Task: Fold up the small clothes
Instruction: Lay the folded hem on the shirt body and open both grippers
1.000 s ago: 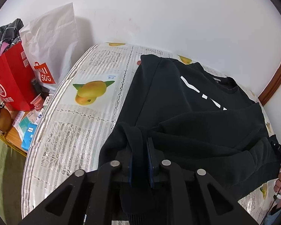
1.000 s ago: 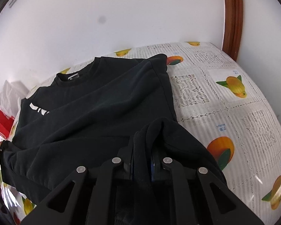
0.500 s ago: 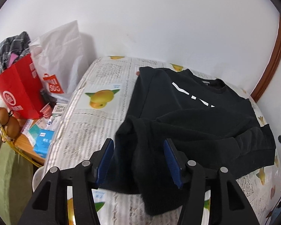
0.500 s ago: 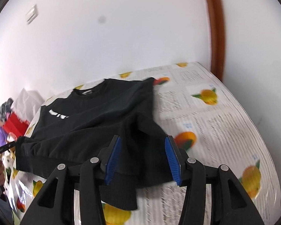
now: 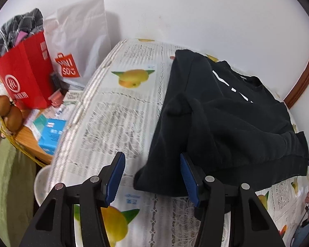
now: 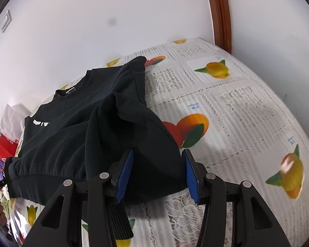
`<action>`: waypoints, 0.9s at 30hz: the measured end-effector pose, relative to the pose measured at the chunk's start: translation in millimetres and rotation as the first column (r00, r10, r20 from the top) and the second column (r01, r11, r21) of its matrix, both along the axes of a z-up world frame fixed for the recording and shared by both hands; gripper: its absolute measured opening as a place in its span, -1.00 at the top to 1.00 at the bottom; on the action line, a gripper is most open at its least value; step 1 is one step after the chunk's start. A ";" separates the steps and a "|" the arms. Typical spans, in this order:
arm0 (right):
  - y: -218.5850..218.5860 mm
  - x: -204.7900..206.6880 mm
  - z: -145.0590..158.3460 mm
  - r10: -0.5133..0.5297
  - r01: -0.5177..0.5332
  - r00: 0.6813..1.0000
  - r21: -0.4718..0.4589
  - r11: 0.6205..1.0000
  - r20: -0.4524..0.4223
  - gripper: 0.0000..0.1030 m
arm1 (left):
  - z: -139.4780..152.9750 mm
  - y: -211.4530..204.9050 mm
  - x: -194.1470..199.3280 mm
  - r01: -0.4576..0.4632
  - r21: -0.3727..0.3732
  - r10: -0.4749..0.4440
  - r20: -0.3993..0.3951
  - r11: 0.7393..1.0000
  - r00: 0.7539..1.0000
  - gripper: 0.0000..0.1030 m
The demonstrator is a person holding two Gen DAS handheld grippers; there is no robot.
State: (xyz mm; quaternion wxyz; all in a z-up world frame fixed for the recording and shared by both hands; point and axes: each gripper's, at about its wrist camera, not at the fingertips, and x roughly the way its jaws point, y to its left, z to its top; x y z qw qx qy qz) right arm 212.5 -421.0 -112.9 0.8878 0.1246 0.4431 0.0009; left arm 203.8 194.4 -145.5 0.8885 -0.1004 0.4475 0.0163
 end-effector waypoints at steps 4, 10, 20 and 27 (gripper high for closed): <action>2.9 -1.5 0.7 0.022 -0.022 1.000 -0.015 1.000 0.002 0.43 | -6.6 -0.3 2.2 0.017 -0.048 -0.017 -0.004 0.999 1.000 0.37; 6.5 -12.5 6.4 0.027 -0.027 1.000 -0.032 0.999 0.006 0.64 | -2.5 -16.8 -5.1 0.033 0.016 -0.033 0.019 0.999 0.999 0.80; 7.5 -48.0 15.8 0.046 -0.047 0.999 -0.085 0.995 -0.016 0.69 | 8.0 -34.4 -38.3 0.060 0.082 -0.061 0.015 0.995 0.998 0.83; 2.1 -83.2 18.6 0.059 -0.060 0.998 -0.111 0.992 -0.010 0.70 | 12.0 -45.9 -81.0 0.080 0.120 -0.084 0.026 0.990 0.996 0.84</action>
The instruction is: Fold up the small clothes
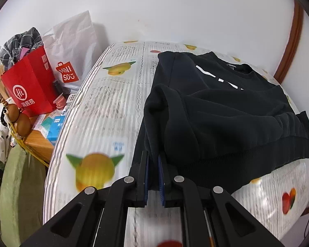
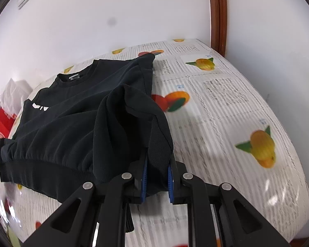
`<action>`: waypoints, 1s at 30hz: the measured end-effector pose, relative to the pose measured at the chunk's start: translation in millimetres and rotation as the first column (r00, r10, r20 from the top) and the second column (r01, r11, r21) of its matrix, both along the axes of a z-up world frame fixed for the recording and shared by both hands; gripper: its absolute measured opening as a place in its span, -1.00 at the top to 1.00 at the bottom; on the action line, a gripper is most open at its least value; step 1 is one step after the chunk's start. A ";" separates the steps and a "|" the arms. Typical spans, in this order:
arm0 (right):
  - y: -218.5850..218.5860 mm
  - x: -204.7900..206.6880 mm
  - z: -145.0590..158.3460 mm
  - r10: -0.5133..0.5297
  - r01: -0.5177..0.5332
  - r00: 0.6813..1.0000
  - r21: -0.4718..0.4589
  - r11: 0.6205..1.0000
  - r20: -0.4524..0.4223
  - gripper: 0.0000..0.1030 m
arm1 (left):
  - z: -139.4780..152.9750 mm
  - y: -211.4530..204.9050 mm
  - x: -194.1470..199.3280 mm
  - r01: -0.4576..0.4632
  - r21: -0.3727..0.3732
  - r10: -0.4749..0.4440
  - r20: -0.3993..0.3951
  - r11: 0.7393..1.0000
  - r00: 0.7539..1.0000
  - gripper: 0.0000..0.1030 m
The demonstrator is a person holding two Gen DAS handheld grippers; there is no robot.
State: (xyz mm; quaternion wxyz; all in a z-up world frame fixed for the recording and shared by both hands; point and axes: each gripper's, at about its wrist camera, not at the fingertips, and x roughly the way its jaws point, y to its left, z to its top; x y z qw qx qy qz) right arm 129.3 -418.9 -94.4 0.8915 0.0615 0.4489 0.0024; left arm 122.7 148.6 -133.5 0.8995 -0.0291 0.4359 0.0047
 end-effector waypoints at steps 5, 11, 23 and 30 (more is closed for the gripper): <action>-4.8 -26.9 3.0 -0.004 0.004 1.000 -0.018 1.000 0.010 0.71 | -1.4 -8.0 -26.7 0.004 0.013 -0.004 0.000 1.000 1.000 0.84; -8.2 -47.1 5.8 -0.033 0.034 0.999 -0.058 0.998 0.013 0.66 | -3.5 -12.9 -49.9 0.017 0.010 -0.017 0.004 1.000 1.000 0.84; 29.1 -104.5 47.1 0.046 -0.025 0.990 -0.153 0.988 0.135 0.32 | 7.1 -1.7 -76.3 0.008 -0.055 -0.008 0.013 0.998 1.000 0.78; 51.8 -120.9 20.1 0.085 -0.081 0.994 -0.068 0.994 0.066 0.31 | 7.8 -4.1 -99.5 0.064 -0.117 -0.065 0.002 0.991 0.998 0.62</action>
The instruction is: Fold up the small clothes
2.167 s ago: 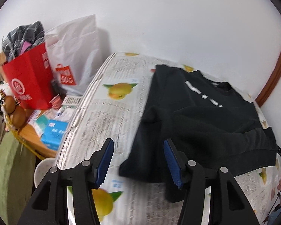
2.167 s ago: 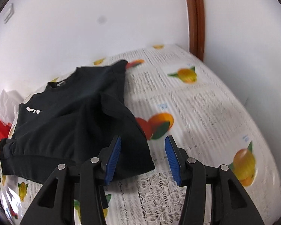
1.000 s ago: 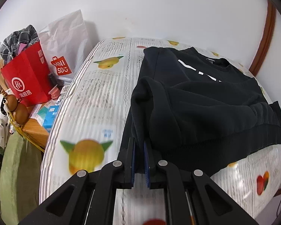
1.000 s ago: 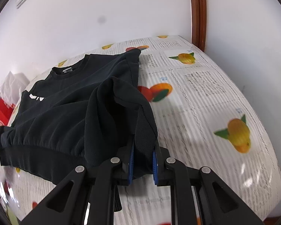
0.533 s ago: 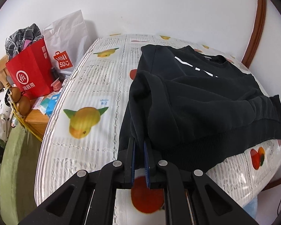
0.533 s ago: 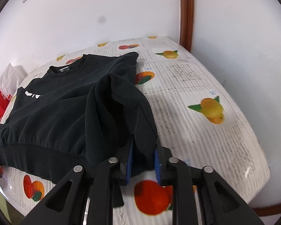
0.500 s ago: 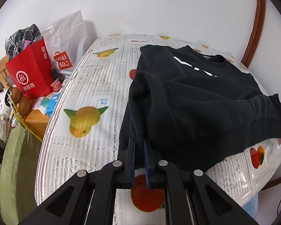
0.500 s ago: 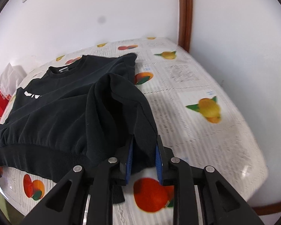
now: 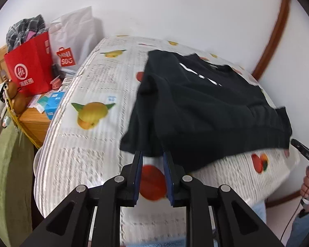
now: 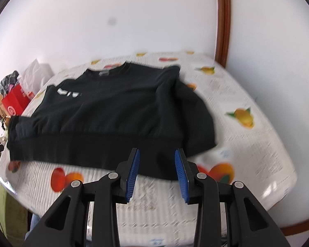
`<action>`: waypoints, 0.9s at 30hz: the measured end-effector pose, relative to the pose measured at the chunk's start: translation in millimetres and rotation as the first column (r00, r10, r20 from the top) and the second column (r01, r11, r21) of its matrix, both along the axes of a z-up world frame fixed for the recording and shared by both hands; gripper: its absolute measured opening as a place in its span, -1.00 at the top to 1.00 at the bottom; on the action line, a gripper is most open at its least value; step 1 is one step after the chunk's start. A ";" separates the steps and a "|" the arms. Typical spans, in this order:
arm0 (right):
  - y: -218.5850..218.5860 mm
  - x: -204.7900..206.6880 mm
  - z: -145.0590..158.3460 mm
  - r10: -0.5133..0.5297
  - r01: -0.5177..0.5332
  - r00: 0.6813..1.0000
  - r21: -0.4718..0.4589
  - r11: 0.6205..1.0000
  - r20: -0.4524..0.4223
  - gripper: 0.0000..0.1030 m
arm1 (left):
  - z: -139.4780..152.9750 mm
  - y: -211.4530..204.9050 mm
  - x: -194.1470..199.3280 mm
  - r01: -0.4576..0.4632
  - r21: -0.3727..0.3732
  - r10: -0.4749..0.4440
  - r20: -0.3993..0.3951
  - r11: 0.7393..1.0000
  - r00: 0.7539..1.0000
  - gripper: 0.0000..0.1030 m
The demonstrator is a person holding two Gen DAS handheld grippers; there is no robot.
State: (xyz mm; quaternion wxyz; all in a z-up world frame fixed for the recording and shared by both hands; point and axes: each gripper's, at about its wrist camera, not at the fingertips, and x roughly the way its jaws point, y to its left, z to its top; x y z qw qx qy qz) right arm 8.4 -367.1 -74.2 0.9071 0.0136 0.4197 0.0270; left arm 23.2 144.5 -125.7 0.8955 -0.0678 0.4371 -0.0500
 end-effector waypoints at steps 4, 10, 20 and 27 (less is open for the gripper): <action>12.5 -10.1 -23.3 0.020 -0.020 0.998 -0.008 1.000 -0.051 0.31 | -6.4 -10.2 -9.6 0.049 0.004 -0.049 -0.005 0.999 0.999 0.62; 18.1 -8.1 -49.9 0.012 -0.011 0.995 0.015 1.000 -0.099 0.50 | -16.7 -31.4 -10.0 0.164 -0.076 -0.168 -0.051 0.984 0.984 0.62; 28.6 0.9 -53.4 0.003 -0.004 0.999 -0.033 0.999 -0.037 0.68 | -46.0 -61.2 7.7 0.216 -0.113 -0.229 -0.109 0.970 0.967 0.58; 30.0 9.6 -52.9 0.001 -0.002 1.000 -0.023 1.000 -0.021 0.68 | -44.6 -71.9 26.6 0.185 -0.085 -0.192 -0.091 0.979 0.977 0.57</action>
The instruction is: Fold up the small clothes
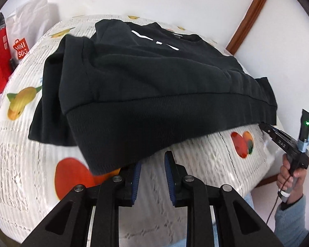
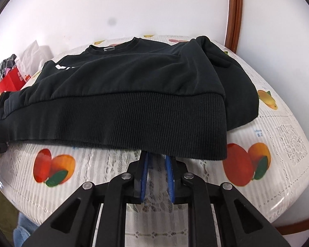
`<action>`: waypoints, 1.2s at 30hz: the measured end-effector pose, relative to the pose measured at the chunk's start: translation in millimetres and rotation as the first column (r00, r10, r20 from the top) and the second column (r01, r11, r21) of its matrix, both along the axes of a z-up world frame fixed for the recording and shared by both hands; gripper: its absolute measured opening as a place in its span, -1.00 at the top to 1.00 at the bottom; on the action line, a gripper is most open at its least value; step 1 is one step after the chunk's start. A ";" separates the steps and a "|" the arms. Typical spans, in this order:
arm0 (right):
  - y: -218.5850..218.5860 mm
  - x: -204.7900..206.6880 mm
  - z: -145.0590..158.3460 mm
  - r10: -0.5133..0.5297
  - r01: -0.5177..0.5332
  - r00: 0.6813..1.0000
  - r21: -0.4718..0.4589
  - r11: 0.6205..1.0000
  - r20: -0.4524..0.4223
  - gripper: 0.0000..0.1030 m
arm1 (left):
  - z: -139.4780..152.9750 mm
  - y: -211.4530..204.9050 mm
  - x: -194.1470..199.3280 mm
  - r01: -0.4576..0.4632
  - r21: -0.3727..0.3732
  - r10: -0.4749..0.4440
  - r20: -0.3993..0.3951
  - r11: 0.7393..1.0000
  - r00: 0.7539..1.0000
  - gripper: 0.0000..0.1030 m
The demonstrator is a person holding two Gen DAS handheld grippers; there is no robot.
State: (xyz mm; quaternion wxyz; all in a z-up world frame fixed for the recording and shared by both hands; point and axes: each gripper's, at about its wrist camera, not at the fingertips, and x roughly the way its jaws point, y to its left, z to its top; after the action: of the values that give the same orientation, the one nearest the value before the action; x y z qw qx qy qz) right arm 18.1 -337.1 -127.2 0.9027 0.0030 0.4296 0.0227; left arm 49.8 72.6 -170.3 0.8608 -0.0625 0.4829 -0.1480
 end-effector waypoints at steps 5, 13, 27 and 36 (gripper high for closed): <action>2.8 5.6 4.3 0.045 -0.045 0.999 0.034 0.998 -0.004 0.82 | 4.7 -13.6 3.0 0.034 0.107 -0.036 0.014 0.994 0.999 0.58; -3.2 8.5 47.4 0.056 -0.071 0.992 0.126 0.989 0.116 0.84 | 48.3 1.8 4.1 -0.010 0.077 0.002 0.107 0.997 0.994 0.66; -1.0 71.4 65.4 0.022 -0.039 0.995 0.183 0.982 0.099 0.84 | 81.9 7.3 48.8 -0.060 0.086 0.046 0.161 0.994 0.986 0.66; 15.6 126.7 67.1 0.044 -0.057 0.996 0.186 0.981 0.074 0.84 | 90.4 8.0 89.8 -0.065 0.080 0.051 0.160 0.995 0.986 0.66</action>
State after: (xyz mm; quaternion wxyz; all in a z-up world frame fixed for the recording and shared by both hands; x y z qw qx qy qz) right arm 144.8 -321.5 -60.1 0.9120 0.0764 0.3936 0.0862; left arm 139.6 80.6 -79.9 0.9021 -0.0281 0.4171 -0.1067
